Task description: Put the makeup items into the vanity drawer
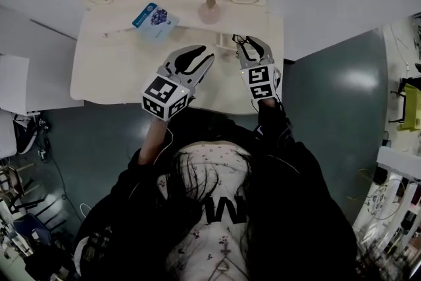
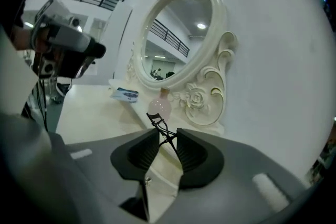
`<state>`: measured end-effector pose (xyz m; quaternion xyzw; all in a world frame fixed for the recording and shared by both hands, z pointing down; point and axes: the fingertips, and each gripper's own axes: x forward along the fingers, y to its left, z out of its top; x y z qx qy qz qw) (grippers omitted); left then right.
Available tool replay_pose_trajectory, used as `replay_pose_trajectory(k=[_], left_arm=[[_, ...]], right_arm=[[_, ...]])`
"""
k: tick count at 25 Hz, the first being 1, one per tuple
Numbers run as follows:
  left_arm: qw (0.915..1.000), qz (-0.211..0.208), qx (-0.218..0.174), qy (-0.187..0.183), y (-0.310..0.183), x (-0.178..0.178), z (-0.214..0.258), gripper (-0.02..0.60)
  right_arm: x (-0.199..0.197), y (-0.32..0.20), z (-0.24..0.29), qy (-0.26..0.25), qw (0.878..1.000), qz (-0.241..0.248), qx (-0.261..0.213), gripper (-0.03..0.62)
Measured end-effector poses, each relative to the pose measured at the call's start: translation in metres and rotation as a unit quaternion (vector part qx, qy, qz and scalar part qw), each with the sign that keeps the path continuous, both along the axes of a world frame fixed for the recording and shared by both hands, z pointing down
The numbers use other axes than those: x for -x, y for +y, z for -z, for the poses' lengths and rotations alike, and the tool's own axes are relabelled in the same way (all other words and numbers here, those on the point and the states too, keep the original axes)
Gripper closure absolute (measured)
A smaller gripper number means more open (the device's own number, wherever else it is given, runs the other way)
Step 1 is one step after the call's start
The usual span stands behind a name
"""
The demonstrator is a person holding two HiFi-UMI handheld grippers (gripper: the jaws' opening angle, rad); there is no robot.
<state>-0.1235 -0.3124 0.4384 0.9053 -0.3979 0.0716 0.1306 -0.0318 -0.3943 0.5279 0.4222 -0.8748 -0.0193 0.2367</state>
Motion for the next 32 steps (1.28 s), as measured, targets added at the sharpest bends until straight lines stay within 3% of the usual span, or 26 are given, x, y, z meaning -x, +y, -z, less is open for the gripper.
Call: replay_pose_trajectory(k=[4, 6, 11, 18, 25, 32], left_arm=[[1.0, -0.003, -0.001, 0.004, -0.005, 0.008, 0.001, 0.472], [1.0, -0.004, -0.003, 0.005, -0.008, 0.01, 0.002, 0.472], [0.9999, -0.006, -0.004, 0.008, -0.014, 0.016, 0.001, 0.472], [0.9999, -0.008, -0.002, 0.012, -0.021, 0.018, 0.001, 0.472], [0.9998, -0.003, 0.01, 0.014, -0.028, 0.022, -0.007, 0.472], [0.9998, -0.001, 0.015, 0.014, -0.032, 0.022, -0.009, 0.472]], right_arm=[[0.017, -0.005, -0.028, 0.064, 0.997, 0.035, -0.019, 0.48], [0.018, -0.009, -0.037, 0.08, 0.996, 0.028, -0.022, 0.48], [0.006, -0.028, -0.03, 0.067, 0.996, -0.038, -0.048, 0.48], [0.006, -0.02, -0.058, 0.073, 0.996, -0.044, -0.02, 0.48], [0.0, -0.021, -0.076, 0.02, 0.994, -0.065, 0.08, 0.482], [-0.009, -0.01, -0.094, -0.014, 0.974, -0.065, 0.218, 0.482]])
